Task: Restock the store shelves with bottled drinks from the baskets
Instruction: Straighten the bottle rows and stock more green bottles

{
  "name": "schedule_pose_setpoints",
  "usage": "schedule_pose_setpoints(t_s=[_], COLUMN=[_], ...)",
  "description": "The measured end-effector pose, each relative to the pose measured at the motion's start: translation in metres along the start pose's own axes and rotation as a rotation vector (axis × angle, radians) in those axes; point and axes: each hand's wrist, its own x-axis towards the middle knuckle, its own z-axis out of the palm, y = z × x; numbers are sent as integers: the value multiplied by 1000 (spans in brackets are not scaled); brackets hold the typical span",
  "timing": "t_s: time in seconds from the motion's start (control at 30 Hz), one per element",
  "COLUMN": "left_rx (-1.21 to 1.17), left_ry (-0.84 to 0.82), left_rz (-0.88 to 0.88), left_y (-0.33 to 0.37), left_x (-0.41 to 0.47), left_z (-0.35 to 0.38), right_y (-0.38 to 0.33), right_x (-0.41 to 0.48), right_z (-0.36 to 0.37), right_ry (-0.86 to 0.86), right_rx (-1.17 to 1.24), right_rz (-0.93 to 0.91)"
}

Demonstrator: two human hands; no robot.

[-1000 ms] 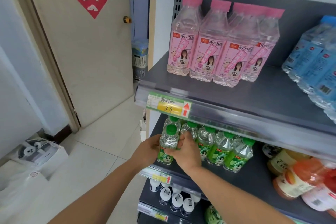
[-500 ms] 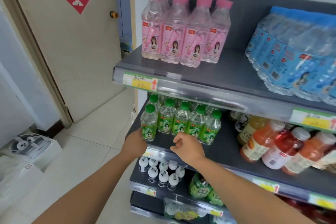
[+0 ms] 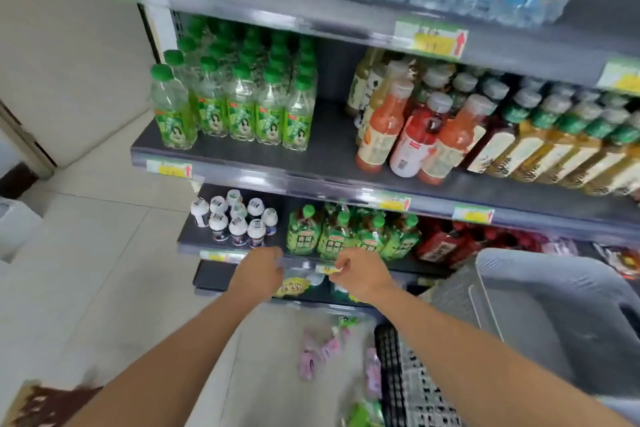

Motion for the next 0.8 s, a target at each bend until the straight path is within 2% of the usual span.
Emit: schedule_pose_setpoints(t_s=[0.13,0.4,0.6,0.8], left_rx=[62,156,179,166], left_ry=[-120,-243,-272,-306], left_rz=[17,-9,-45,-111], left_y=[0,-21,-48,-107], left_x=[-6,1,34,81], left_z=[64,167,266,378], right_y=[63,149,214,276], right_x=[-9,-19,22,97], right_z=[40,105,181,286], right_ry=[-91,-113,-121,-125], right_rx=[-5,26,28,76], right_rz=[148,304,303,359])
